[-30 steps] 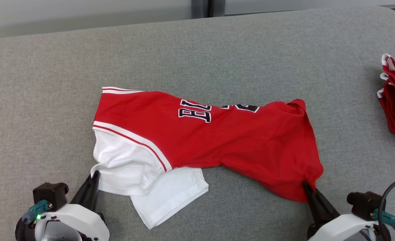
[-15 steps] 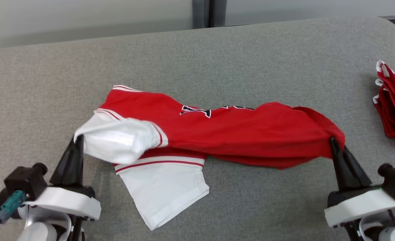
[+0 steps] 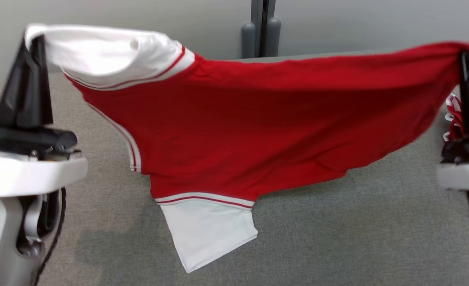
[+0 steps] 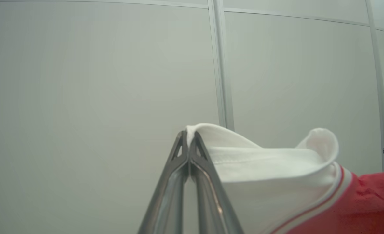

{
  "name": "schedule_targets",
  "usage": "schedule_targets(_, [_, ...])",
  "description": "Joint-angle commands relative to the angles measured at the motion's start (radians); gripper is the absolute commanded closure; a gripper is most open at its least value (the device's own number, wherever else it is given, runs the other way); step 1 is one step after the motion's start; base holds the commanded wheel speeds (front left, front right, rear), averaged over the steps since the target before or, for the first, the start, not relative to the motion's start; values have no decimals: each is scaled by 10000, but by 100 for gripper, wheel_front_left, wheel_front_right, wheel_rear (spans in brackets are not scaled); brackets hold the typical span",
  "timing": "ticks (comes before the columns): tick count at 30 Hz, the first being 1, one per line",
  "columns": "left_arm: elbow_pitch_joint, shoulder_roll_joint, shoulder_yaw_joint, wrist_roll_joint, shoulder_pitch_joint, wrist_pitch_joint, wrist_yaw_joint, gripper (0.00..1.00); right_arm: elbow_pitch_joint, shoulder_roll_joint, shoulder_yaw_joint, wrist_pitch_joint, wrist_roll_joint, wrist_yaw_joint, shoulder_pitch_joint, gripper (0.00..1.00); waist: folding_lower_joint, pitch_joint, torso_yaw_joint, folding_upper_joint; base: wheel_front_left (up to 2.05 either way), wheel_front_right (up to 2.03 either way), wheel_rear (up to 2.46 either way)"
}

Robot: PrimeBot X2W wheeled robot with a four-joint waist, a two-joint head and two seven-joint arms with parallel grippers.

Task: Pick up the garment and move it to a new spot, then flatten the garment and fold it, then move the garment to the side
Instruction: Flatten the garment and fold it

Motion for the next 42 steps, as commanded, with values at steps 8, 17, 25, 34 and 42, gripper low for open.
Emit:
schedule_targets(8, [-618,314,51,379,-1741,359,-25,100,-49,-482,-485,178,395,1,-1463,100,0,-454,50,0,0,0,0])
schedule_targets(17, [-306,204,-149,179,-2700,524,-270,100,573,-469,-424,275,829,3,-1996,100,0,-180,32,0,0,0,0])
schedule_targets(25, [1041,49,-304,-155,-4075,260,-912,100,1552,-465,-114,119,1357,3,-3305,100,0,791,-54,0,0,0,0])
schedule_targets(34, [4327,-868,-1129,344,-7835,-313,-1765,100,4079,-526,975,-500,1585,6,-6605,100,0,2122,116,0,0,0,0])
schedule_targets(42, [8241,-1676,-1270,567,-10551,-778,-2326,100,7715,218,1959,-2156,2087,4,-9482,100,0,2254,-65,0,0,0,0])
